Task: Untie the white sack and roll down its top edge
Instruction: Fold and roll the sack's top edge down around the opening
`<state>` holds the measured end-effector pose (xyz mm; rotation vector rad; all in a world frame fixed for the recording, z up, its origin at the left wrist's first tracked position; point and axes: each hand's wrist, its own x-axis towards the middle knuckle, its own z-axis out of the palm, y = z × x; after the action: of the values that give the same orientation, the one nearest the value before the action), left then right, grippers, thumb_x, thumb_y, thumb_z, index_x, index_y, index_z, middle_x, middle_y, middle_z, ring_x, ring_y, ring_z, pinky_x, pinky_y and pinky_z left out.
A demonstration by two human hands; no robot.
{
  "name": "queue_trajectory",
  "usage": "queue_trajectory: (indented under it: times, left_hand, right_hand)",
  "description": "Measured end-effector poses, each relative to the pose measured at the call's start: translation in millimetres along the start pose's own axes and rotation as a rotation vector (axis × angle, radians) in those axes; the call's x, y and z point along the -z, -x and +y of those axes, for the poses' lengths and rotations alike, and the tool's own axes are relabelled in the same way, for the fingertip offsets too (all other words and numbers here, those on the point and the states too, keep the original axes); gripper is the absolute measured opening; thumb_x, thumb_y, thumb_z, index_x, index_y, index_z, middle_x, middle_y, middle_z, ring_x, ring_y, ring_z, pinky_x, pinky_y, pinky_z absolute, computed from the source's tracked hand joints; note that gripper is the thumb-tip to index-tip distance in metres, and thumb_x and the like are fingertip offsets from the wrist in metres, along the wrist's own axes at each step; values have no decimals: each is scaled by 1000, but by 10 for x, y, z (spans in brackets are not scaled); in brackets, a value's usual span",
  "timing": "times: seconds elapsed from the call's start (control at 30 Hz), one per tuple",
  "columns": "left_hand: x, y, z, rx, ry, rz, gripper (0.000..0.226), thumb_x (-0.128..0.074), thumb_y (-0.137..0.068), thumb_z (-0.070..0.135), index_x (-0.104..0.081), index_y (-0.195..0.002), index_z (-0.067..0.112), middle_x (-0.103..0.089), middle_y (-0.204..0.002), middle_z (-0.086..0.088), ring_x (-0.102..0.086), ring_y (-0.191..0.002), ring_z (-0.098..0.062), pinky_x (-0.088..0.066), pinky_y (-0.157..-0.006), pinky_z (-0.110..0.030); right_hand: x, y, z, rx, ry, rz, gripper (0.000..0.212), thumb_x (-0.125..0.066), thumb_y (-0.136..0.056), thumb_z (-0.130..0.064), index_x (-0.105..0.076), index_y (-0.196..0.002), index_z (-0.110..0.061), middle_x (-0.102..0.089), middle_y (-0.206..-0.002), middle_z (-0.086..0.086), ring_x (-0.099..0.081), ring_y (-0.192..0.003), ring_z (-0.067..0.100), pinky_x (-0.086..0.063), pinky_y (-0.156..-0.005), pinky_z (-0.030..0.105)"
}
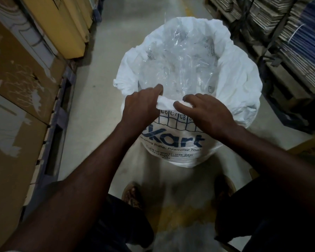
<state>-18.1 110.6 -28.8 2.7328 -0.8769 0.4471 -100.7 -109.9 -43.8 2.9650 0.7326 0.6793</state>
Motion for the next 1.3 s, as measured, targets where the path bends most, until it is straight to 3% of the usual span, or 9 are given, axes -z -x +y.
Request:
queue_trajectory:
  times: [0.1,0.27,0.53,0.67,0.83,0.9,1.03,1.17,1.3]
  left_hand:
    - [25,8,13,-15,-43,-156,19,-63,-87,18,-59,-105,23,-66,-87,5,-68,-83,-27,-39,-67,-34]
    - [200,-45,-72,-10,437,-599,51,-77,-97,46,-60,-135,17,-64,-122,-4,-64,-111,-22,-54,-96,-41]
    - [11,149,-47,-29,246,-241,25,-64,-96,13,-59,-115,27,-54,-104,2,-55,-101,-22,-47,-77,-40]
    - [-74,191,109,-105,115,-206,34,-71,-91,17,-57,-121,26,-53,-105,0,-56,-100,-25,-50,-73,-40]
    - [130,88,-9,-72,454,-716,57,-84,-88,55,-63,-138,39,-66,-119,8,-66,-104,-3,-53,-84,-18]
    - [151,73,-61,-67,483,-627,37,-86,-89,42,-73,-124,35,-76,-108,12,-71,-93,6,-52,-71,-12]
    - [24,73,1,-65,316,-407,17,-82,-85,26,-75,-99,32,-76,-91,11,-72,-87,-12,-58,-73,-38]
    - [-108,184,68,-155,38,-132,15,-69,-78,16,-55,-81,23,-58,-70,3,-59,-64,-26,-35,-62,-33]
    - [-146,193,166,-139,3,-147,35,-71,-76,12,-50,-100,27,-55,-72,7,-62,-69,-29,-31,-63,-32]
  right_hand:
    - [-28,30,-26,-53,10,-1,51,-68,-87,-9,-53,-134,-23,-63,-110,19,-58,-78,35,-40,-63,37]
    - [-27,15,-8,-146,1,-10,64,-56,-86,-7,-48,-146,-27,-60,-106,15,-53,-78,32,-37,-69,36]
    - [33,61,-145,-264,-390,-189,70,-41,-96,-73,-41,-151,-28,-48,-115,-3,-48,-108,16,-32,-104,42]
    - [50,70,-41,-314,-396,-244,40,-67,-94,-36,-53,-131,-28,-57,-113,-3,-57,-110,24,-38,-97,47]
    - [-7,26,-192,-170,-203,-115,50,-61,-81,-2,-62,-122,-28,-55,-96,-3,-49,-85,21,-37,-65,37]
    - [-27,9,-247,-126,-128,-61,47,-50,-81,-2,-66,-122,-18,-56,-94,6,-52,-81,29,-39,-62,40]
    - [-33,20,-294,-131,-122,-166,55,-71,-81,-11,-56,-134,-17,-56,-103,7,-57,-87,29,-49,-74,44]
    - [59,168,-34,-185,-243,-320,78,-87,-70,-25,-46,-136,-28,-60,-114,0,-59,-100,24,-54,-79,42]
    - [35,195,86,-229,-155,-183,54,-70,-79,-2,-48,-122,-23,-64,-98,2,-57,-93,29,-43,-67,37]
